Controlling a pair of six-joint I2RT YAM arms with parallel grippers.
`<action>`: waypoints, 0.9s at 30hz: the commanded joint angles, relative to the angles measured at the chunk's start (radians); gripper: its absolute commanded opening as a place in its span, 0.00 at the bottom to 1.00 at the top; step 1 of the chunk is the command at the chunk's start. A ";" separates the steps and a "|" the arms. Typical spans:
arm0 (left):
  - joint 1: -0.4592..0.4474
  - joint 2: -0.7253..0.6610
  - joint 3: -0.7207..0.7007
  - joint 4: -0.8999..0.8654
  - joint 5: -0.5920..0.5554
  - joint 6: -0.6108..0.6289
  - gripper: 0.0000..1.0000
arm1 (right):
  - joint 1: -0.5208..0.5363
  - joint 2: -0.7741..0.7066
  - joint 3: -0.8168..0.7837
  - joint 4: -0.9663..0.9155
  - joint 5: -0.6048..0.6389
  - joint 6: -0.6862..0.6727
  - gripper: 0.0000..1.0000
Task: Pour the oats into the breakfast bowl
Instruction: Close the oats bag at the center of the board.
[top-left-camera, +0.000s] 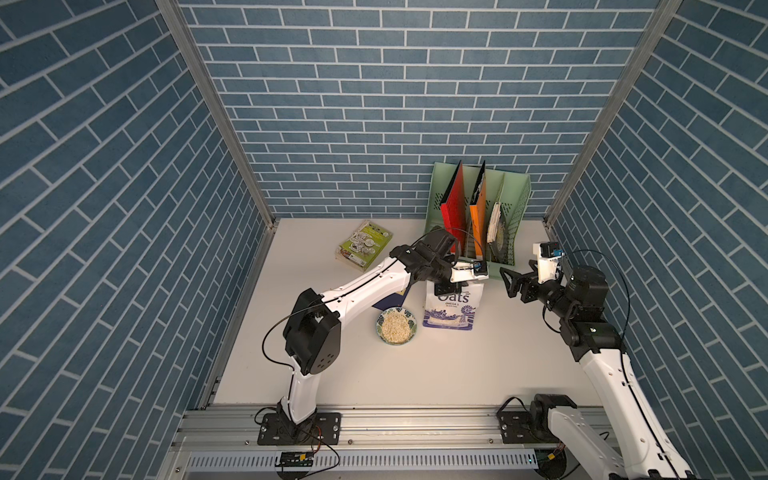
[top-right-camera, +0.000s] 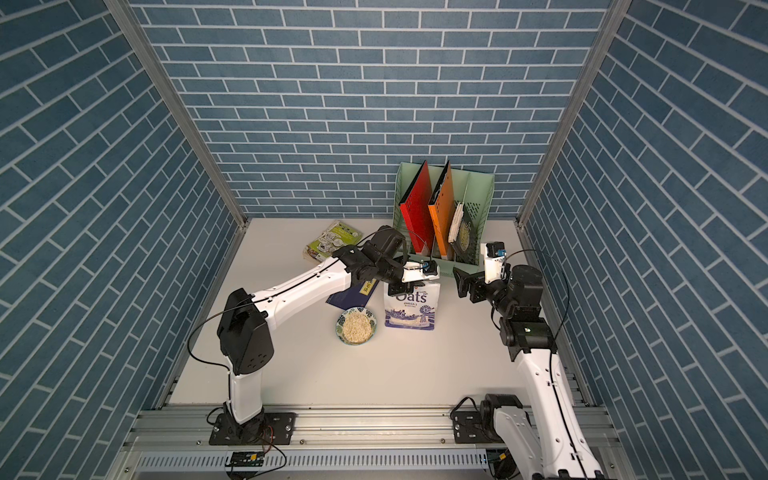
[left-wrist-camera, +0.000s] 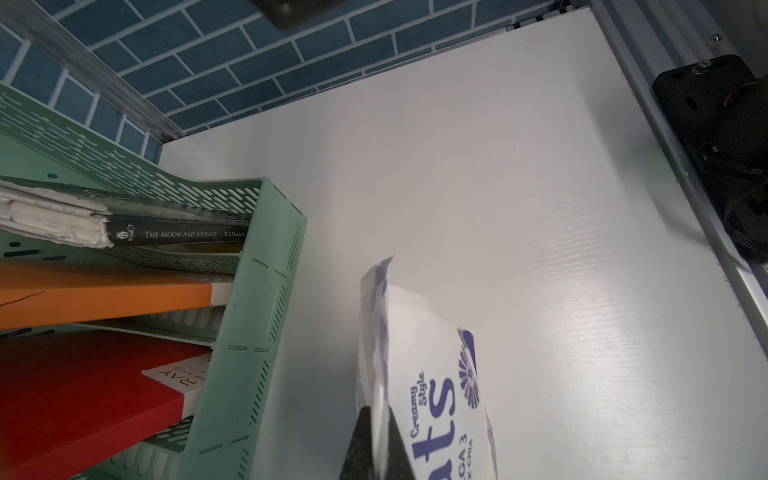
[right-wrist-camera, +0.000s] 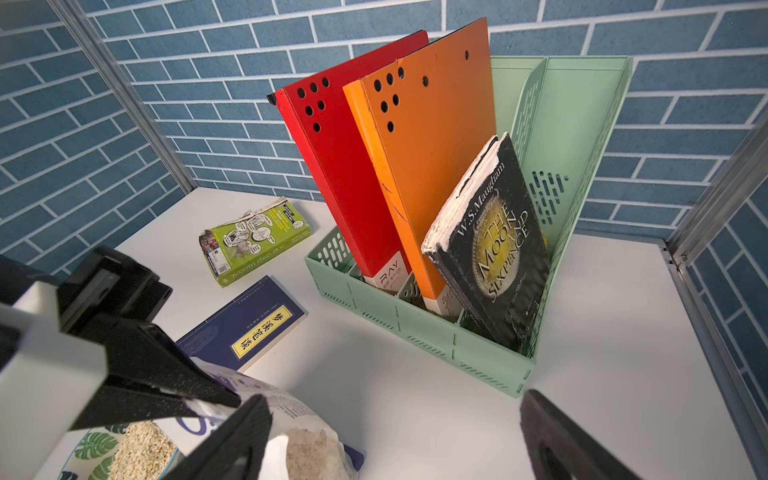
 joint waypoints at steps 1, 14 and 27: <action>-0.008 -0.012 0.030 -0.016 -0.001 0.006 0.00 | -0.007 -0.003 -0.008 0.016 0.016 0.004 0.98; -0.017 0.000 0.038 0.040 0.000 -0.004 0.18 | -0.007 -0.002 -0.003 0.002 0.018 -0.005 0.99; -0.027 0.010 0.059 0.021 -0.012 0.003 0.00 | -0.007 -0.003 -0.003 -0.005 0.021 -0.013 0.99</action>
